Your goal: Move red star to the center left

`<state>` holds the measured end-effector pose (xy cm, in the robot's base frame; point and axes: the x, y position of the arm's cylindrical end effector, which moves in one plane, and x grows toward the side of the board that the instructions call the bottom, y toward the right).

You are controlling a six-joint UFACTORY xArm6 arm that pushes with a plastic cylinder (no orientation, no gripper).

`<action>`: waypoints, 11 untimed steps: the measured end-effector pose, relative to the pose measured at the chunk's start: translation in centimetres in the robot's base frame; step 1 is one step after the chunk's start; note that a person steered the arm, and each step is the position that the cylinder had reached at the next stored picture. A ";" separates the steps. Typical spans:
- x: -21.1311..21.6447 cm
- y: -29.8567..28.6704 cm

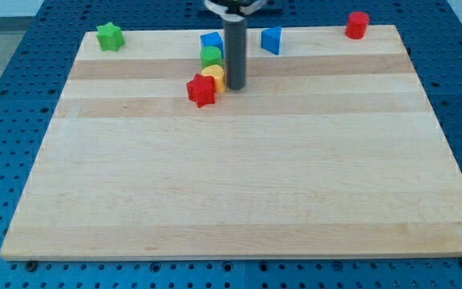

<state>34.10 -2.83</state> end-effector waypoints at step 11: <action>7.0 -18.0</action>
